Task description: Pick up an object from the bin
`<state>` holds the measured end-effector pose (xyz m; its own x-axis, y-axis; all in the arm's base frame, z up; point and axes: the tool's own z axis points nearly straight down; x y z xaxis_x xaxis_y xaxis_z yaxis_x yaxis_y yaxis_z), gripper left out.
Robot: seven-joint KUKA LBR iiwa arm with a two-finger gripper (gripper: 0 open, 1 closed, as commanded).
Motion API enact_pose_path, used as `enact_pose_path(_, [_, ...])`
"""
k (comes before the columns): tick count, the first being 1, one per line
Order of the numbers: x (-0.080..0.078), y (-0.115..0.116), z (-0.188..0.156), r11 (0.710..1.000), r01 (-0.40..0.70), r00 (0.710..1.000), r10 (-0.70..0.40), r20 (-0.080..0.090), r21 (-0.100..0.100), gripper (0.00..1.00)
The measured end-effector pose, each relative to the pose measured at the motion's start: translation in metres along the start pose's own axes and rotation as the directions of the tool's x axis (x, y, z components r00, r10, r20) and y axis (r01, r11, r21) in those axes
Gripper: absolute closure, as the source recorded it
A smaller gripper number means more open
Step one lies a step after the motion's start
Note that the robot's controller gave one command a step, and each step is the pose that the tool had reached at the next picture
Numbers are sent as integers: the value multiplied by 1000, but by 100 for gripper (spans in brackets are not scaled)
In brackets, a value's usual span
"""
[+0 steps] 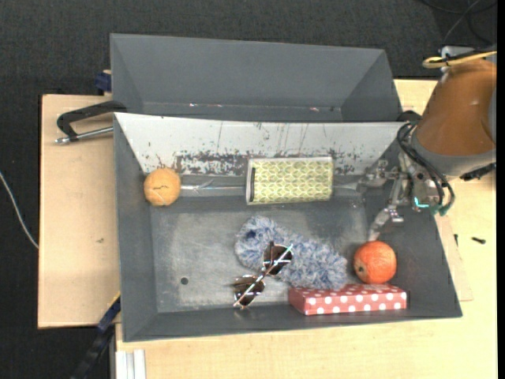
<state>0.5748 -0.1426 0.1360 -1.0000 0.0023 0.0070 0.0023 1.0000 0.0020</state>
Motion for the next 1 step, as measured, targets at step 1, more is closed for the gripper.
enact_pose_path(1, [-2,0,-4,1000,2,1000,-2,8,2,0])
